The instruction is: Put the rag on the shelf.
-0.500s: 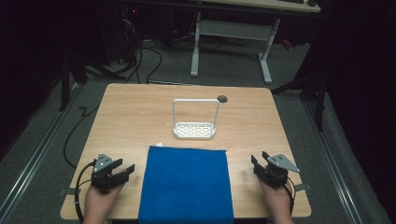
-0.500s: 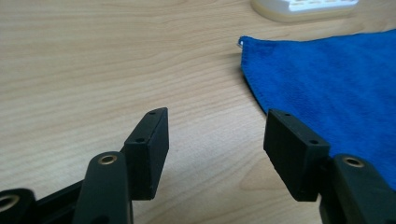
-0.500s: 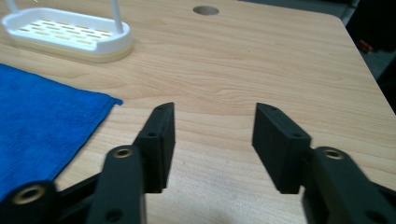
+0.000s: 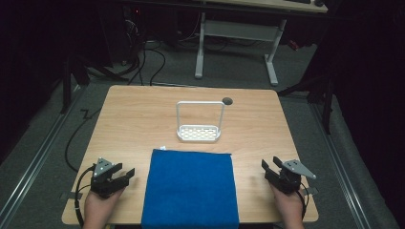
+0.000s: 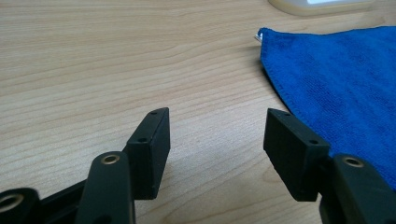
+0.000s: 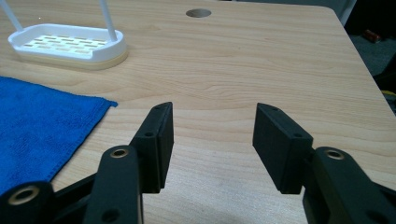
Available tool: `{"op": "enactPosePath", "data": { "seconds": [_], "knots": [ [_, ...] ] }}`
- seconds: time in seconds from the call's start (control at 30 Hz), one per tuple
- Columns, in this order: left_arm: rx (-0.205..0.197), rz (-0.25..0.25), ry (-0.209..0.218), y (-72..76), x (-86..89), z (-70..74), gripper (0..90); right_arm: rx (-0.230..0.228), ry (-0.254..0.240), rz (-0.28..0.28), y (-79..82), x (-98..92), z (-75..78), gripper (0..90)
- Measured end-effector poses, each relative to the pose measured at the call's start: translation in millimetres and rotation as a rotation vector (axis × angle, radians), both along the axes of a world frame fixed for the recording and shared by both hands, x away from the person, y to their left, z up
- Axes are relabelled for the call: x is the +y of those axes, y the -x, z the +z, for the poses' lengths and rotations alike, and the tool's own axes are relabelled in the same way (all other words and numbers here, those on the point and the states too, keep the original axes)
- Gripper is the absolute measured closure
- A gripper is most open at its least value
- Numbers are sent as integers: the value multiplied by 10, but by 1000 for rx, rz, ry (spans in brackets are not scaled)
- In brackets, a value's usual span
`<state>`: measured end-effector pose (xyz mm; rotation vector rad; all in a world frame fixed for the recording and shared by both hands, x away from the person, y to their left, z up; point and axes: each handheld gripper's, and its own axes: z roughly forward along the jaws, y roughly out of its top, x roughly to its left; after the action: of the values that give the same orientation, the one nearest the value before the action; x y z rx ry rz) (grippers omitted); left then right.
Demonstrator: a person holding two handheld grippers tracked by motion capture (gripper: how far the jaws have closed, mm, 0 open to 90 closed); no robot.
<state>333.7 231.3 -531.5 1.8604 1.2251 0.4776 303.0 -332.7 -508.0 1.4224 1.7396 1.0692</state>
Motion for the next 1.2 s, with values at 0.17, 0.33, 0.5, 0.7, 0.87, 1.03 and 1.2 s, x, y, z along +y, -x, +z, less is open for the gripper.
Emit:
{"op": "enactPosePath", "data": {
  "seconds": [0.17,0.33,0.5,0.7,0.87,1.03,1.2],
  "knots": [
    [12,-4,13,7,13,8,442,1,-2,17,2,33,-4,452],
    [6,-7,8,5,2,7,424,4,-9,23,4,43,3,446],
    [-15,-20,-4,-35,-76,65,441,11,-17,34,-2,37,7,446],
    [-23,-52,0,-140,-220,141,459,20,-24,41,-8,43,9,434],
    [-11,-61,14,-240,-280,158,471,26,-26,45,-3,46,14,434],
    [-14,-84,-28,-406,-431,200,470,36,-28,51,-5,57,8,430],
    [-7,-95,-22,-538,-539,213,470,34,-23,59,-12,70,8,425]
  ]
}}
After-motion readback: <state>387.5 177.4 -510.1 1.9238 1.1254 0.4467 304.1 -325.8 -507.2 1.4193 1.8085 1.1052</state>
